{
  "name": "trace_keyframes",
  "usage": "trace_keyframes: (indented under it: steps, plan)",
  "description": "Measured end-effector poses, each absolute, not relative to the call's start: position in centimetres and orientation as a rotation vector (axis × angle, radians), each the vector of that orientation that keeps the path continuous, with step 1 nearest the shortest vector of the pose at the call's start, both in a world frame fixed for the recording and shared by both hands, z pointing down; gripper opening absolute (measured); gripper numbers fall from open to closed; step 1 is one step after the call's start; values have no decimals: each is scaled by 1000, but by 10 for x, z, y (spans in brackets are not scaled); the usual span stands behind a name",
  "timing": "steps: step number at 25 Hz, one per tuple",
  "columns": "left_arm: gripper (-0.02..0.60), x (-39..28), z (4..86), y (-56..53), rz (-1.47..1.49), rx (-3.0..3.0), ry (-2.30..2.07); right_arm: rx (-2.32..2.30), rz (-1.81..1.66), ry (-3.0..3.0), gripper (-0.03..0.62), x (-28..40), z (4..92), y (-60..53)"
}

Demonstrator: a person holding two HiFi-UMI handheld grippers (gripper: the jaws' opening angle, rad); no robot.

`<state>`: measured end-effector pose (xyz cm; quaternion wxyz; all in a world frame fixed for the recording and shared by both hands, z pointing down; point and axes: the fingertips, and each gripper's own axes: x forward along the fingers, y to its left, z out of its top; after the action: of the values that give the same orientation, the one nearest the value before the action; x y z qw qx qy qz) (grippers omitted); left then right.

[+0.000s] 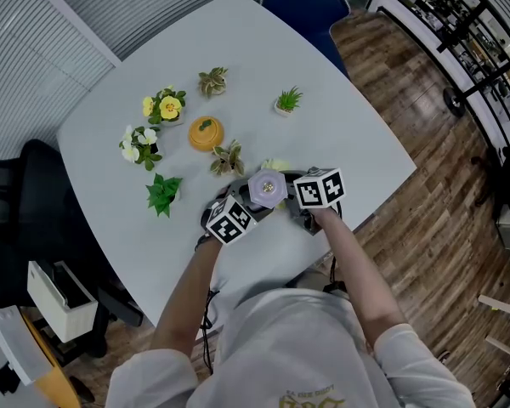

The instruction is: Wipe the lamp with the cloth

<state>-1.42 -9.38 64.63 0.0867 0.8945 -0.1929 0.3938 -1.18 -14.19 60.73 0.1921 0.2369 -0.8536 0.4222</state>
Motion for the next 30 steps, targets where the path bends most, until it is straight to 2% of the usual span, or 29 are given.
trace_keyframes:
  steps: [30]
  plan:
    - [311,-15,646,-94,1176,2664,-574,538,1360,-2553,55,-2,569,-116]
